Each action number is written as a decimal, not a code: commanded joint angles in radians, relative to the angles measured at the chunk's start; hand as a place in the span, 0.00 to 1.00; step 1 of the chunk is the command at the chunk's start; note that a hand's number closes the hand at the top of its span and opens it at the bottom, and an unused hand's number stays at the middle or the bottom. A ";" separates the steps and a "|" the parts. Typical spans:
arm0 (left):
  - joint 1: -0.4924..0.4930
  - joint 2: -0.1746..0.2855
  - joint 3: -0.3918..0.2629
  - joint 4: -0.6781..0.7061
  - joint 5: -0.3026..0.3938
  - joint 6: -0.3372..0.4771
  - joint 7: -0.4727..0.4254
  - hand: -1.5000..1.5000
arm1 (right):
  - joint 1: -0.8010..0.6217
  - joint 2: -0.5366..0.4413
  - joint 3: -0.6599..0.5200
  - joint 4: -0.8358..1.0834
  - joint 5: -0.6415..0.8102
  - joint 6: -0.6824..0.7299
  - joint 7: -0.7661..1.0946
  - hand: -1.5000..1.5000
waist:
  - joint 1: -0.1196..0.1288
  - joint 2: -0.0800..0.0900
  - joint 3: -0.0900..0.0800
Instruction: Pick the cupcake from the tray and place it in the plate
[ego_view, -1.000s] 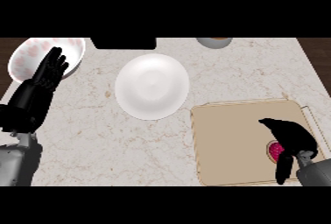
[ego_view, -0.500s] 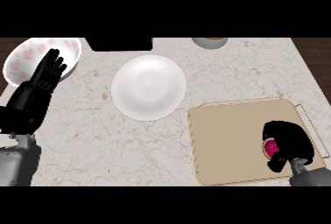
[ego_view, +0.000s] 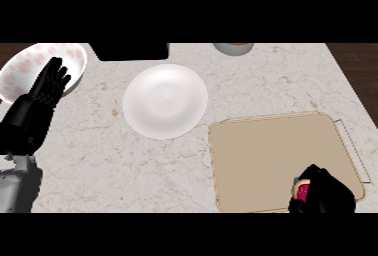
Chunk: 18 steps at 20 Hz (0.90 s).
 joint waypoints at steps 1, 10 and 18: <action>0.005 0.004 0.005 -0.008 0.015 -0.020 -0.002 0.50 | 0.116 0.108 0.160 -0.219 0.172 -0.018 0.170 1.00 | 0.023 0.009 0.008; -0.088 0.028 0.018 0.010 0.052 -0.056 0.062 0.50 | -0.157 0.254 0.397 -0.299 0.339 -0.026 0.168 1.00 | 0.055 0.017 0.010; -0.019 -0.038 -0.039 -0.023 -0.035 -0.008 -0.003 0.50 | -0.544 0.257 0.385 -0.135 0.148 -0.006 0.310 1.00 | 0.070 0.020 0.010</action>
